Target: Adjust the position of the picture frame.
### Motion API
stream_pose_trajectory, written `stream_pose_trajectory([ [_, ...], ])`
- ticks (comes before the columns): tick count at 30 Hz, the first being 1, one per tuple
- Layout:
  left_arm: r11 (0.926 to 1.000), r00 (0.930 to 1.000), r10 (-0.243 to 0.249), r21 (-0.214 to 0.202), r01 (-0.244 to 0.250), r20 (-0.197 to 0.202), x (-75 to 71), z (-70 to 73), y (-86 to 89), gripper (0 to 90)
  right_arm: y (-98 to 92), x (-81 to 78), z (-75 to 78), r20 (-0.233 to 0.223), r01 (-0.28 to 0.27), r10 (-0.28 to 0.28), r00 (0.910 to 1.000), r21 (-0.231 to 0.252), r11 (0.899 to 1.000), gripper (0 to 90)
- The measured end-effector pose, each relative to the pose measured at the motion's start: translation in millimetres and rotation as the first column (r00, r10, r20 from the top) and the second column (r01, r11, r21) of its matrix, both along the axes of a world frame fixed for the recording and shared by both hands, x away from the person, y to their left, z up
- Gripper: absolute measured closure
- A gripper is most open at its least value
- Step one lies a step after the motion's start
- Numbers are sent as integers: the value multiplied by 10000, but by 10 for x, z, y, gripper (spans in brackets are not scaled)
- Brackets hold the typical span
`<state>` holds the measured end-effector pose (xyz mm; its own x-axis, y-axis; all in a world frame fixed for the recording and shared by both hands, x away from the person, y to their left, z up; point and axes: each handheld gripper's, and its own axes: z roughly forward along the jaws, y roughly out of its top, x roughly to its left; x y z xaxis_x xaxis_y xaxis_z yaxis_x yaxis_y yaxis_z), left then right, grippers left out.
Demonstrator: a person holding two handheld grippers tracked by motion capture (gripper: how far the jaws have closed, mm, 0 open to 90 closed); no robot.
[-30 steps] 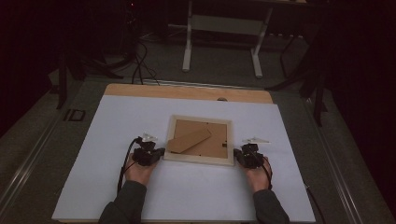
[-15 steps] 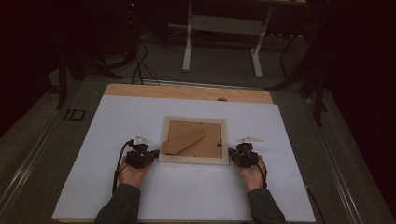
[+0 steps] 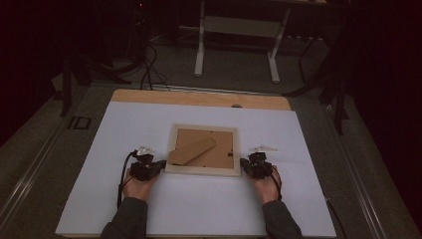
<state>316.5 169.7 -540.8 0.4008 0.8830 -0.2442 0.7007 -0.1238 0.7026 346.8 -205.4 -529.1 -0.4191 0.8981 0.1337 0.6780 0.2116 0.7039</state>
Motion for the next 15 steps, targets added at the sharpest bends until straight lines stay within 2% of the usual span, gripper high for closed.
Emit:
stream_pose_trajectory([
  [4,10000,10000,82,57,-82,13,-19,2,4,900,10,7,-6,27,-44,44,10000,51,10000,900],
  [15,9996,9998,221,-160,-221,-30,-61,-8,57,900,48,-3,-31,-76,-111,112,9999,114,9999,900],
])
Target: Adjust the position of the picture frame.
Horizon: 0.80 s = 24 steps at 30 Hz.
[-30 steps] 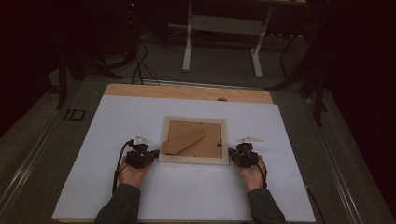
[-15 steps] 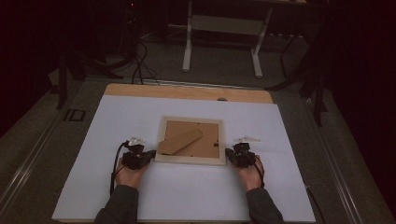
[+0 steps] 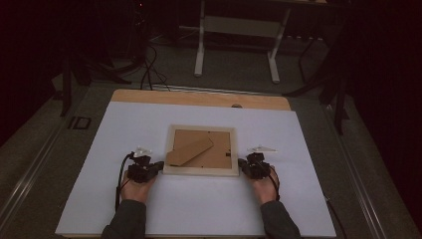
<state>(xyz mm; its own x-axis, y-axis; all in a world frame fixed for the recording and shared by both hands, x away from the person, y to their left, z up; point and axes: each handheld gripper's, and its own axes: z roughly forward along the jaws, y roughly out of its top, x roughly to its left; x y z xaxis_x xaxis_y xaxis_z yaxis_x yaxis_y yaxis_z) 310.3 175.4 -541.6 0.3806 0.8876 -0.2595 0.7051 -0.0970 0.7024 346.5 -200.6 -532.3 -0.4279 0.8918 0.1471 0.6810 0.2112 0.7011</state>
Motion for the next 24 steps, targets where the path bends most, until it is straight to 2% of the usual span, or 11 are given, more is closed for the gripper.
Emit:
stream_pose_trajectory([
  [14,9996,9997,-237,-124,237,-7,6,-3,29,900,-44,-54,-15,-43,-158,159,9999,282,9995,898],
  [18,9995,9994,-329,-18,329,46,7,-2,33,900,-68,-55,-27,-12,-294,295,9996,439,9986,895],
  [21,9991,9993,-376,-190,376,5,14,-8,48,900,-92,-56,-38,-35,-332,335,9994,682,9971,890],
  [24,9992,9994,-356,-191,356,28,16,-7,54,898,-102,-51,-40,-15,-372,374,9993,706,9968,882],
])
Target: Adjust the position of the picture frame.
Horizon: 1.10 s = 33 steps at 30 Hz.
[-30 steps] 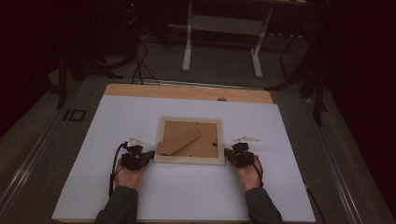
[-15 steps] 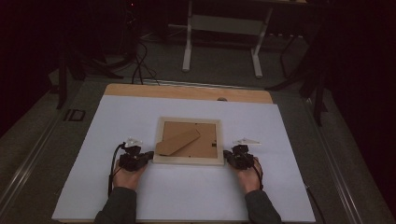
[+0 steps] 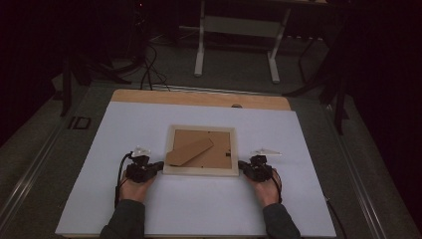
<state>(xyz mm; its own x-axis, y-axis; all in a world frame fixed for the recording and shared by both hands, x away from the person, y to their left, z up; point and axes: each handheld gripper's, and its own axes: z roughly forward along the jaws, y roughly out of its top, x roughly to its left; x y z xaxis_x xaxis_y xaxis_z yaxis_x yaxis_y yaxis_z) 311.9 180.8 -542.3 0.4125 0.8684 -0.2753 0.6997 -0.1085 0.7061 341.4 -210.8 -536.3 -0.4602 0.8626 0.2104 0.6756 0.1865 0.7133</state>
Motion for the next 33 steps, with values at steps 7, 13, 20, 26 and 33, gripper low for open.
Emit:
stream_pose_trajectory([
  [7,10000,10000,69,3,-69,70,-7,16,8,863,-34,11,8,57,-128,129,9999,-15,9999,824],
  [13,10000,9999,92,-11,-92,108,-15,42,30,847,-28,5,22,152,-191,192,9997,-66,9998,820],
  [20,9996,9993,209,-221,-202,323,-24,112,109,821,-45,9,50,354,-252,255,9990,-87,9996,812],
  [26,9987,9983,342,-398,-324,471,-40,156,179,806,-62,8,94,480,-317,319,9983,-49,9995,791],
  [33,9970,9970,494,-620,-456,602,-45,190,238,790,-82,3,141,656,-475,472,9967,25,9989,765],
])
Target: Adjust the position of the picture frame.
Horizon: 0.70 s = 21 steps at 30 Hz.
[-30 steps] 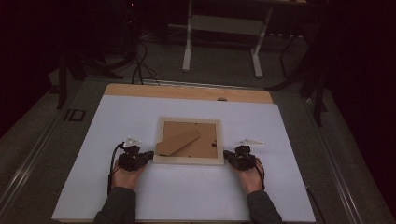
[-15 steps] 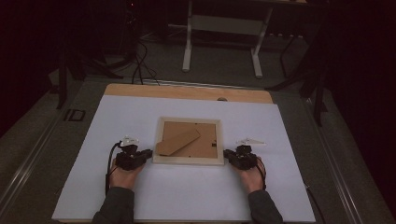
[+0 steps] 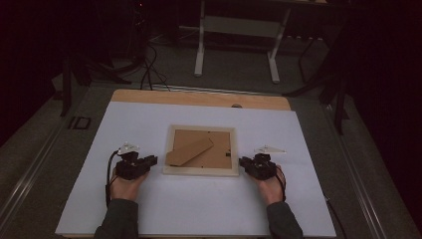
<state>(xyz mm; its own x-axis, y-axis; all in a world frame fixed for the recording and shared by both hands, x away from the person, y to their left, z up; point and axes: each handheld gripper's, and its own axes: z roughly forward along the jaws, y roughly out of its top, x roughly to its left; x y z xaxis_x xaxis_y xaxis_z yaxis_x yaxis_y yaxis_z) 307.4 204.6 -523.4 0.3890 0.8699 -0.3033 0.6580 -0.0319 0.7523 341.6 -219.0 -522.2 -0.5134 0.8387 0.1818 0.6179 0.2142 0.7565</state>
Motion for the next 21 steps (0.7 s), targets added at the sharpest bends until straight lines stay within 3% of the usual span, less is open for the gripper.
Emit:
stream_pose_trajectory([
  [21,9998,9972,-39,-216,55,745,-80,180,77,728,-8,1,45,68,-192,192,9998,49,9998,705],
])
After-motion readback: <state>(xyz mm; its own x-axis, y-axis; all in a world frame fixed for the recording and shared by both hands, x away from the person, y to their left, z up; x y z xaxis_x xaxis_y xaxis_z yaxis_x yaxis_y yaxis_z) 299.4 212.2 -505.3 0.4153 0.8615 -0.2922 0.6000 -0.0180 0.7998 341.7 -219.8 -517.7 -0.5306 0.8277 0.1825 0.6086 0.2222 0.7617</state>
